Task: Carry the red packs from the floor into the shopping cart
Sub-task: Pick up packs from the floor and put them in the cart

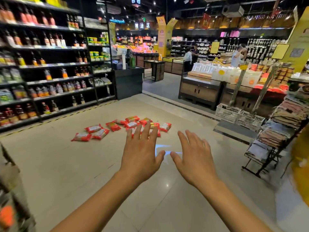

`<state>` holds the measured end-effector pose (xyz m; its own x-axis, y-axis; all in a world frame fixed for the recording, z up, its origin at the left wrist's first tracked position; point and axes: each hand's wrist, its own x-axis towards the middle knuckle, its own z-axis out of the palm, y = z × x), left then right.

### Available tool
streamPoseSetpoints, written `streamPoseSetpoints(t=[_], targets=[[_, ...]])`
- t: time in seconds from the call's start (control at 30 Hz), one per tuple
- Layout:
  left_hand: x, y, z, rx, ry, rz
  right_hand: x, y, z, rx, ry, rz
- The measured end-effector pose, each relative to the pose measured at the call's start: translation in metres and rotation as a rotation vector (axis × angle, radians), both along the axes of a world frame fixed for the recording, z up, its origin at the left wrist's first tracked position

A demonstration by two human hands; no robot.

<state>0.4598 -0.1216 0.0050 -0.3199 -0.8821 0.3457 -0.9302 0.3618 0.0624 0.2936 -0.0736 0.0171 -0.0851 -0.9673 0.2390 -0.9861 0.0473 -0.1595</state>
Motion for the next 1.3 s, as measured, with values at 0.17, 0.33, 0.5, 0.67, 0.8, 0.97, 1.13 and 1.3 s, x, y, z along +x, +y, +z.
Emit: streamPoseSetpoints(t=[0.17, 0.33, 0.5, 0.67, 0.8, 0.97, 1.13, 1.3], targets=[[-0.004, -0.048, -0.008, 0.006, -0.015, 0.121, -0.010, -0.071, -0.010, -0.002, -0.051, 0.115], [-0.032, -0.099, 0.000, 0.004, -0.033, 0.234, -0.036, -0.146, -0.009, -0.009, -0.051, 0.238], [-0.061, -0.142, 0.002, -0.002, -0.059, 0.310, -0.068, -0.211, -0.007, -0.035, -0.082, 0.337], [-0.077, -0.171, -0.009, 0.049, -0.096, 0.384, -0.089, -0.260, -0.012, -0.002, -0.064, 0.401], [-0.078, -0.193, -0.015, 0.059, -0.102, 0.433, -0.091, -0.290, -0.019, 0.039, -0.070, 0.450], [-0.069, -0.229, -0.019, 0.072, -0.104, 0.481, -0.082, -0.336, -0.023, 0.044, -0.078, 0.494], [-0.052, -0.287, -0.034, 0.048, -0.076, 0.513, -0.068, -0.388, -0.028, 0.055, -0.045, 0.499], [-0.025, -0.364, -0.050, -0.011, -0.066, 0.489, -0.046, -0.460, -0.031, 0.033, -0.027, 0.485]])
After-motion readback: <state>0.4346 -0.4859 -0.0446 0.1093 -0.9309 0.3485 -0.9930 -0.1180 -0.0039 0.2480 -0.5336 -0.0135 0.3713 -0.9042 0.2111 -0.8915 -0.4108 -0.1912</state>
